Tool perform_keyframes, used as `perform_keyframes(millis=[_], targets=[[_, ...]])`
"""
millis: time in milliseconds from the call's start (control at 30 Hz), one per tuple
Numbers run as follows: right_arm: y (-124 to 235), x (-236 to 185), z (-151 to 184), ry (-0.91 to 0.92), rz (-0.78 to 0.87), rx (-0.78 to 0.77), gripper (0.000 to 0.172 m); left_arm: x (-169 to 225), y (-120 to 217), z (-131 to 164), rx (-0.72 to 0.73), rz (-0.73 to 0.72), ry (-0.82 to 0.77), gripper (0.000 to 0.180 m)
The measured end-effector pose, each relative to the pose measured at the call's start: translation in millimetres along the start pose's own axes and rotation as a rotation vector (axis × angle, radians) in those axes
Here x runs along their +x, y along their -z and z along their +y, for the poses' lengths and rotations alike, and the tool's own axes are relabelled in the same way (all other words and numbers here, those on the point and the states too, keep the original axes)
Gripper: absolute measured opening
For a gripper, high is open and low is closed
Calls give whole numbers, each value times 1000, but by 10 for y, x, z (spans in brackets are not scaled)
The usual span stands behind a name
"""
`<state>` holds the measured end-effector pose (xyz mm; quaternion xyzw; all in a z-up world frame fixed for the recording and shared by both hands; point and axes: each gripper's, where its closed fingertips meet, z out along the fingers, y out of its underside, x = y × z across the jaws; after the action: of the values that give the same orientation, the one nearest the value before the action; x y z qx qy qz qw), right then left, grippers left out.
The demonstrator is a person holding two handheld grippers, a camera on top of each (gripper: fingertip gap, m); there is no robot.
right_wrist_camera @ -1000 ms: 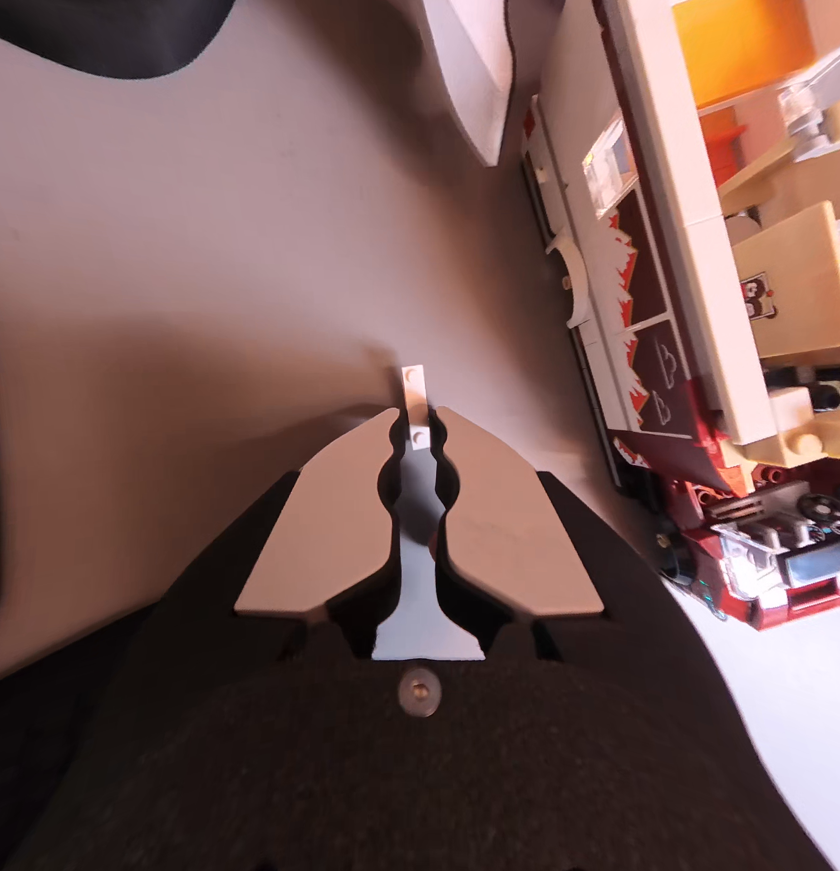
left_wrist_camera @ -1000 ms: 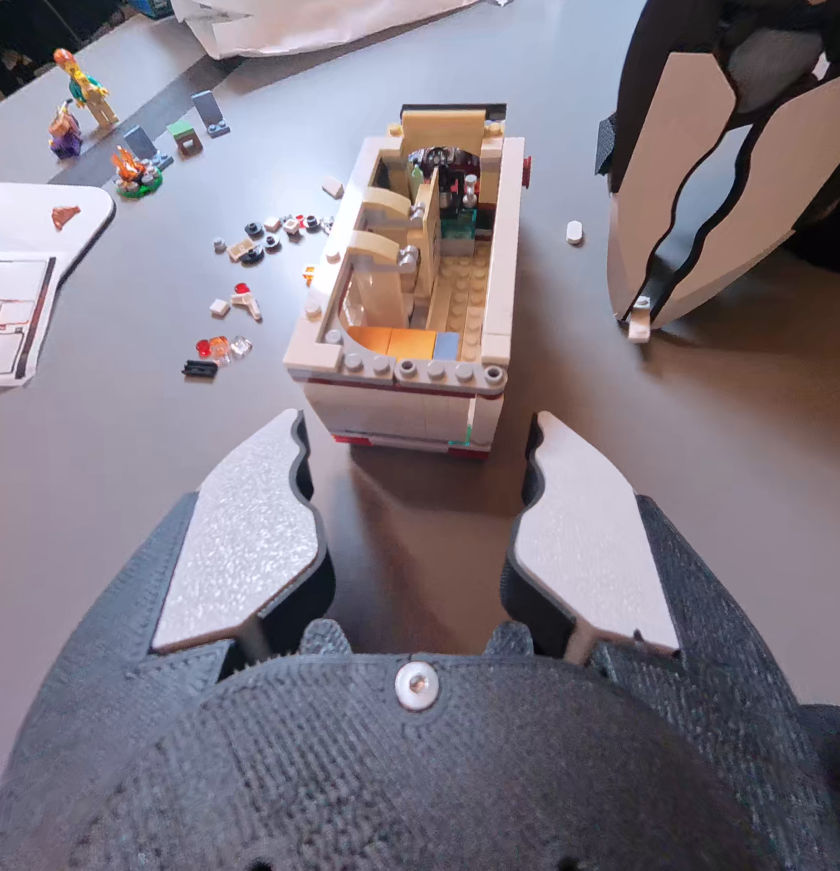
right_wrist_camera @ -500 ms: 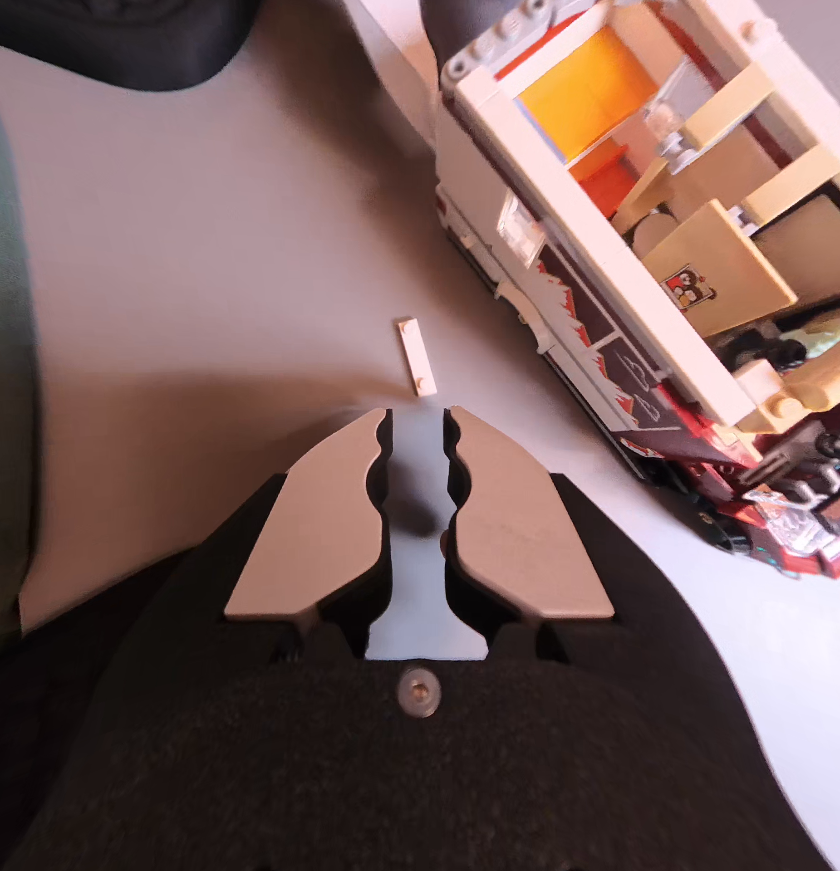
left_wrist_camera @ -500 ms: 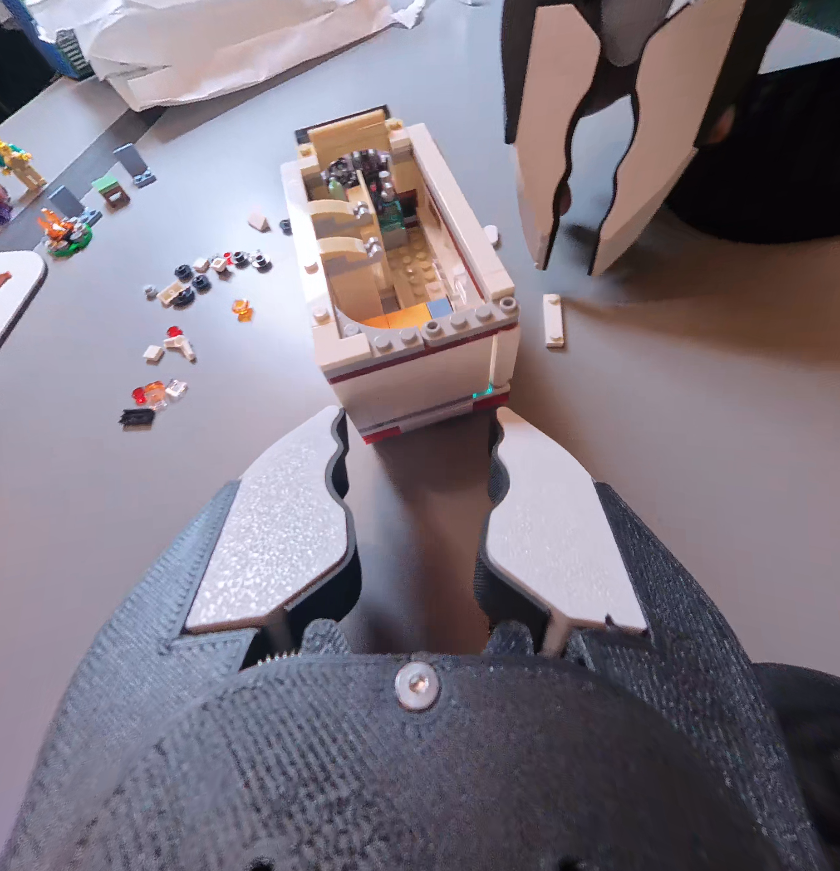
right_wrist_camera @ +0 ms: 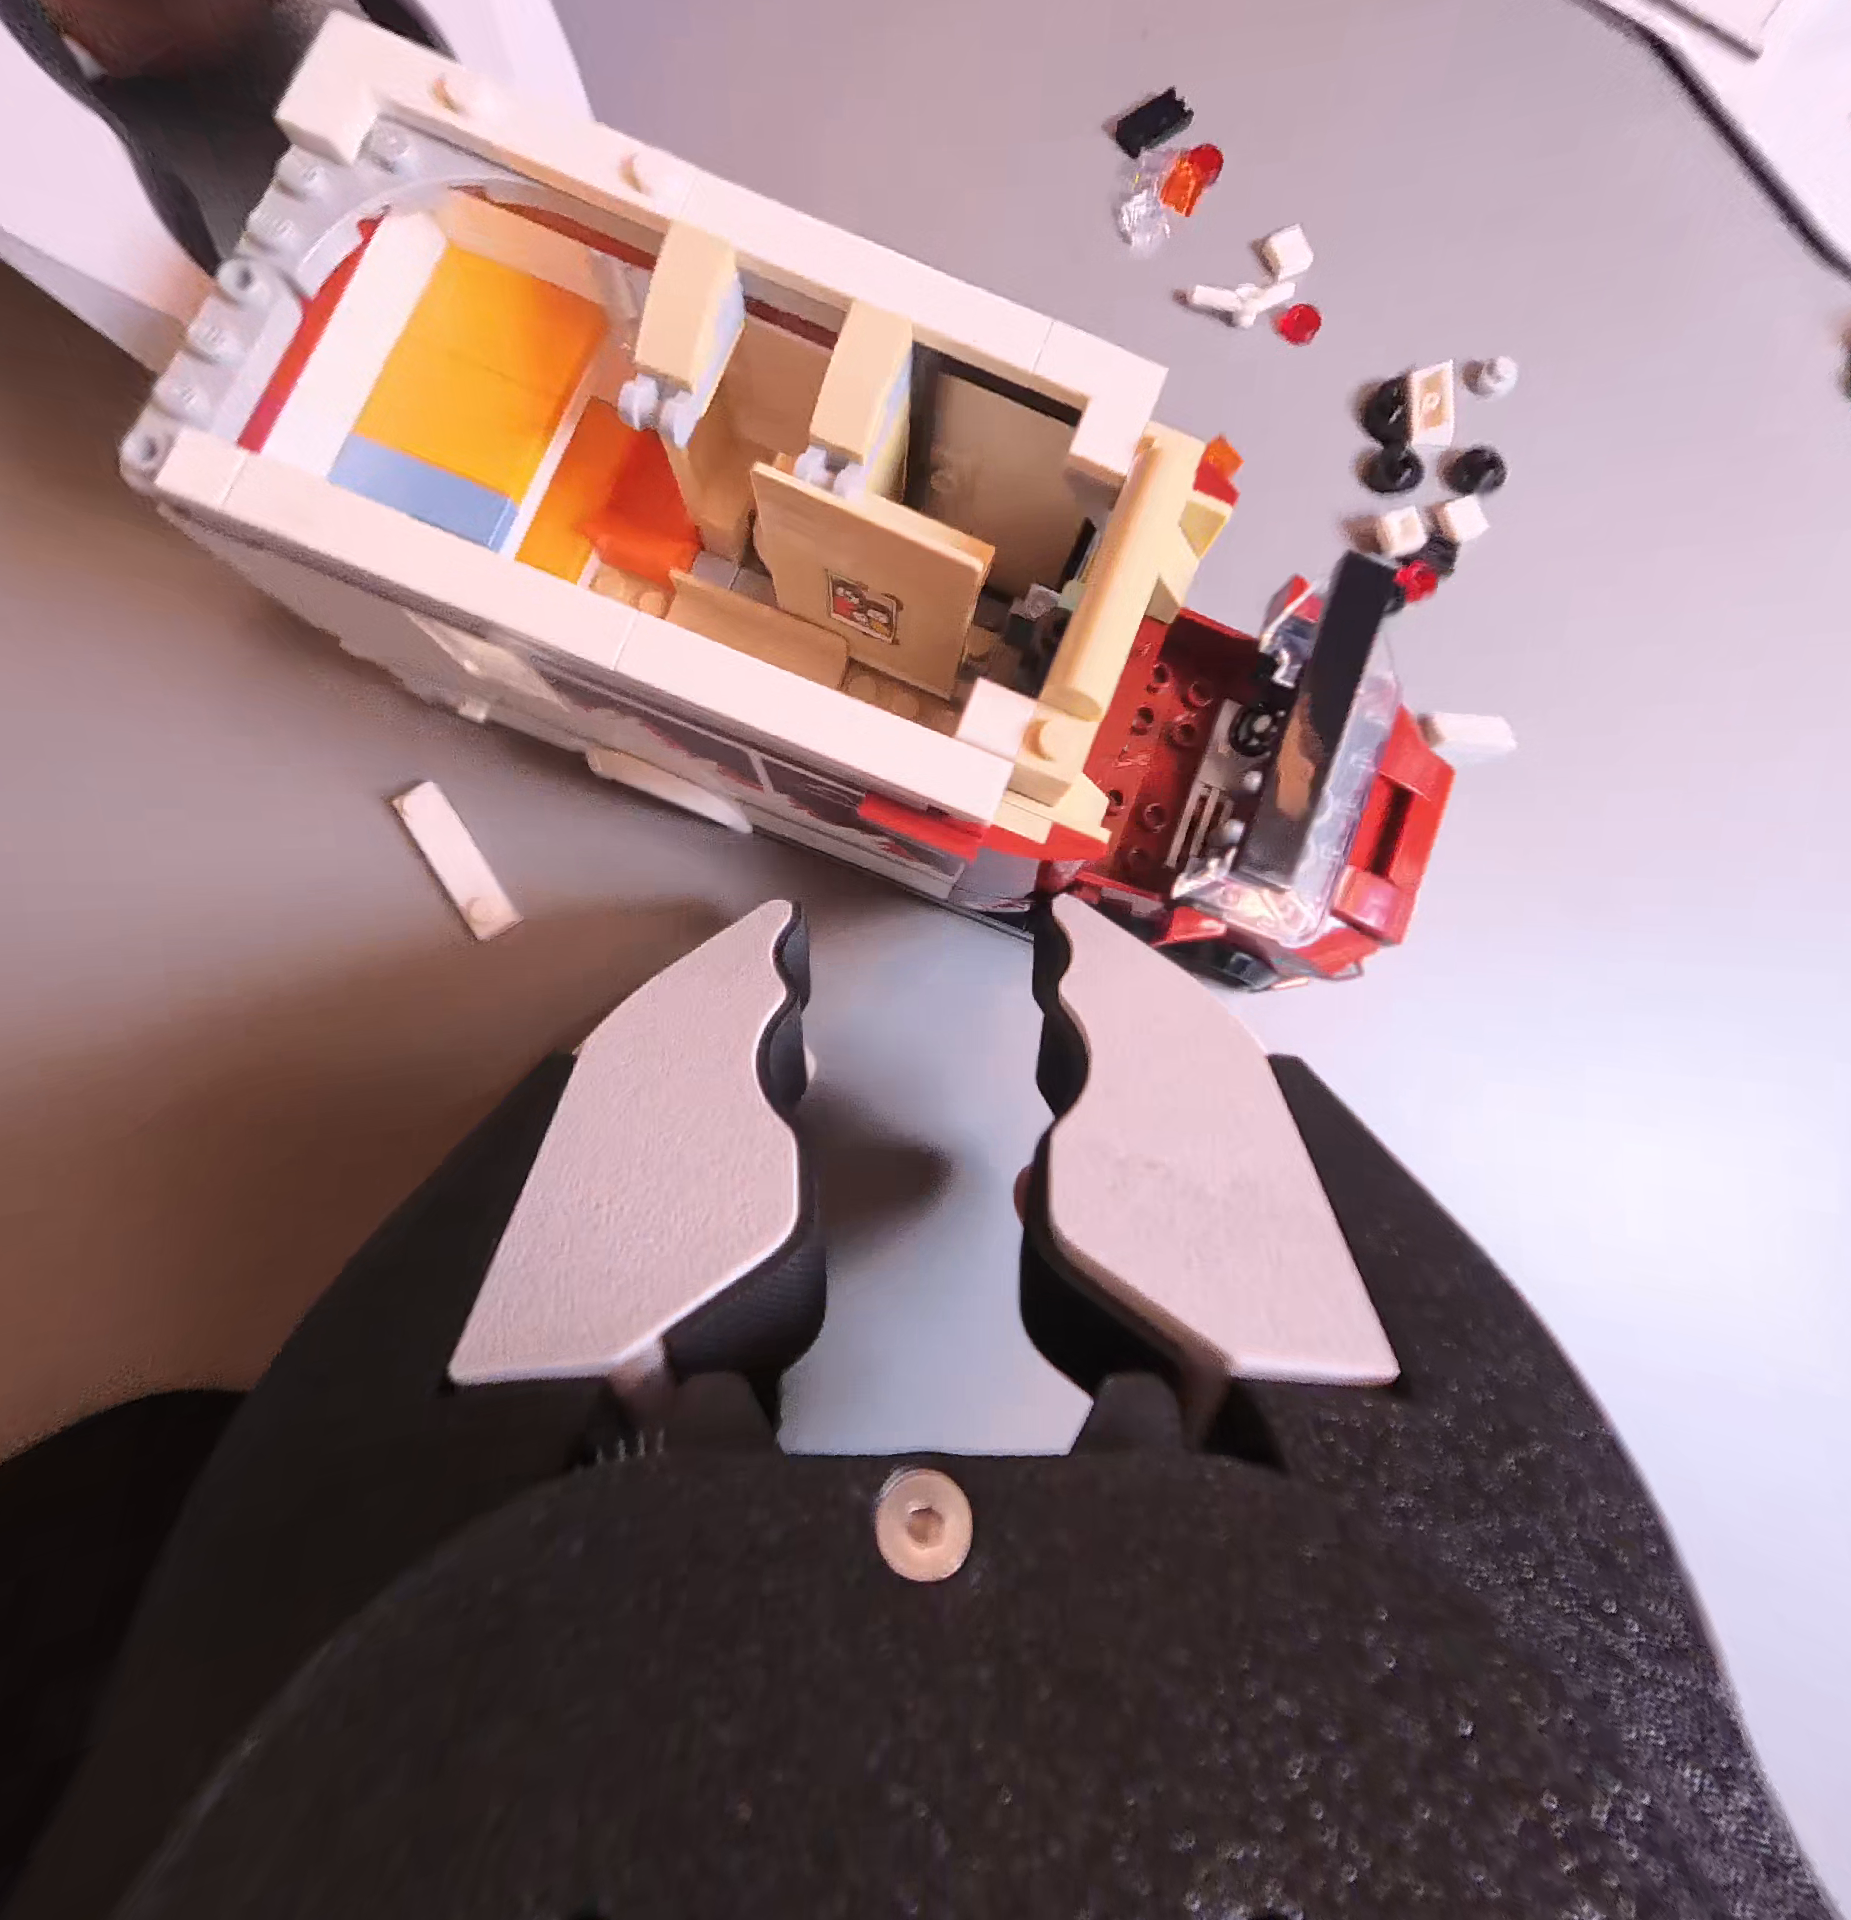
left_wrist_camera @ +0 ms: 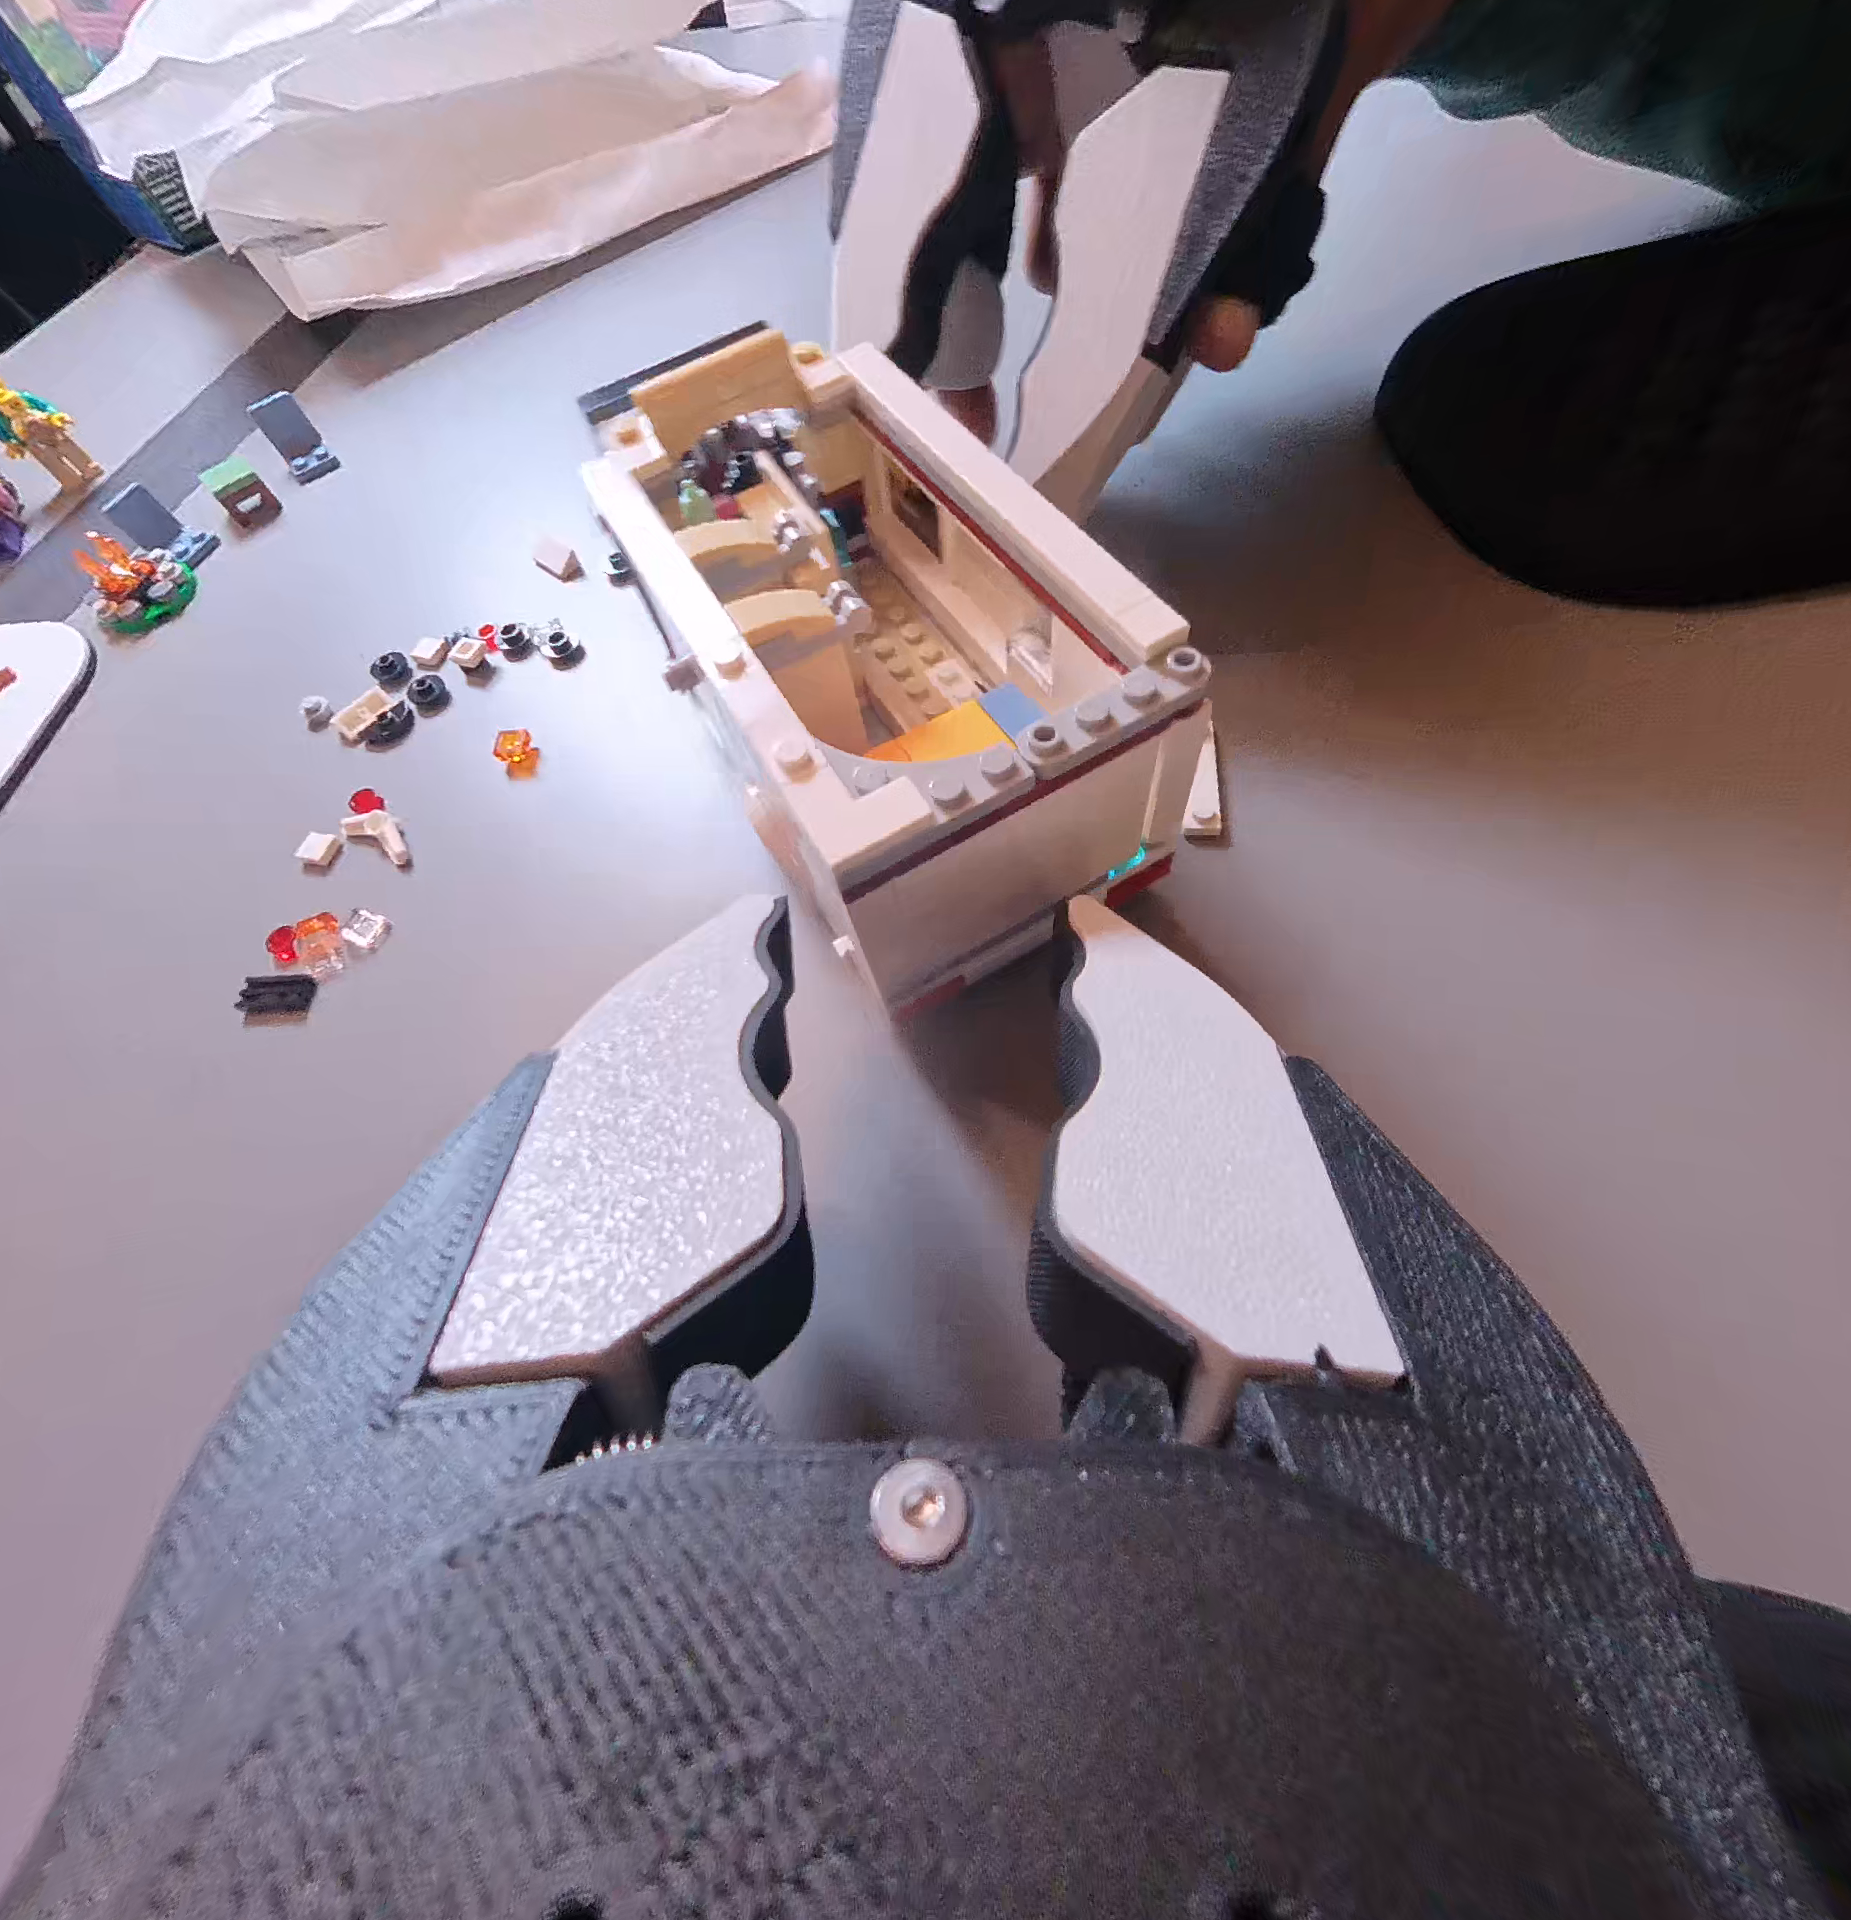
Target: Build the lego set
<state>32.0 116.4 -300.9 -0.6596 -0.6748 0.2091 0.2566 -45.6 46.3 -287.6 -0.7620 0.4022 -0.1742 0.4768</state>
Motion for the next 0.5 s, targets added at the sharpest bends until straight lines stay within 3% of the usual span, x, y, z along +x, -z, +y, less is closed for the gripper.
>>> perform_keyframes(millis=[500], targets=[[-136,-34,-160,64,-70,35,49,237,52,0,16,67,-131,31]])
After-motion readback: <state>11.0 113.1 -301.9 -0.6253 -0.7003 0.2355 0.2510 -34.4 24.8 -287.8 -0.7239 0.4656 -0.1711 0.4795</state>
